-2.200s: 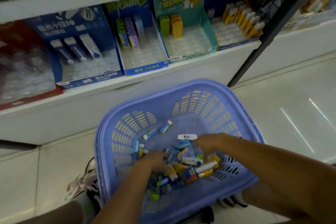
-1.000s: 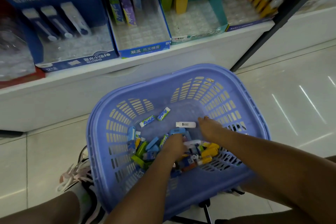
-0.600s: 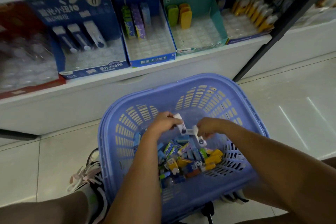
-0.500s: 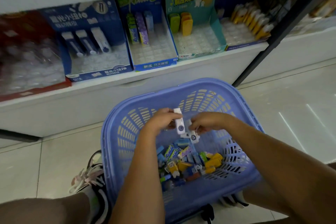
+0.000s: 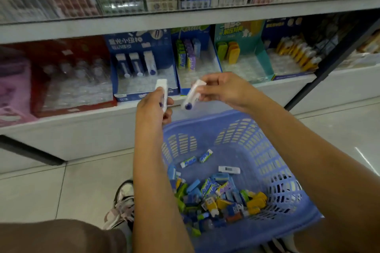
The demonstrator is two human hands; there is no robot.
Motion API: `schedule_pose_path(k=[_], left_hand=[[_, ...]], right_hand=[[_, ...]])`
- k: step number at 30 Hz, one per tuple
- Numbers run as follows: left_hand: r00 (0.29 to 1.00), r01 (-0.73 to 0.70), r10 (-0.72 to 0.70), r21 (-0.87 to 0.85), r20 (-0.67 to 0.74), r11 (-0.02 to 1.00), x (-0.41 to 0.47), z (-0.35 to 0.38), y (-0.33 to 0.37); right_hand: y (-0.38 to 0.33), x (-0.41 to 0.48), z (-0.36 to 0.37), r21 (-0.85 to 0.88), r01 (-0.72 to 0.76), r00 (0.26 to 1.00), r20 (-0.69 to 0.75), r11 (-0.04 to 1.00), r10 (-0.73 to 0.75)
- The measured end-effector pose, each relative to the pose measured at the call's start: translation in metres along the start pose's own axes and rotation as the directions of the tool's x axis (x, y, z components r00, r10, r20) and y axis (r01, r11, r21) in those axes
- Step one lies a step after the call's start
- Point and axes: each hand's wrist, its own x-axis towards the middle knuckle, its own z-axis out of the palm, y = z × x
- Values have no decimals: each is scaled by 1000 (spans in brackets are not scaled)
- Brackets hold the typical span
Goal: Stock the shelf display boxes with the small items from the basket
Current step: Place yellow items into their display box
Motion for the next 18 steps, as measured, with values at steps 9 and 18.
schedule_pose_path(k=[9,18], left_hand=[[999,-3,-4,-131,-50,991,13,-39,-8],[995,-57,48,-103,-84,993,24,-45,-17]], right_hand=[[-38,101,41,-758,163,850,-216,631,-480],[-36,131,38,-891,100,943,-57,442,-328]])
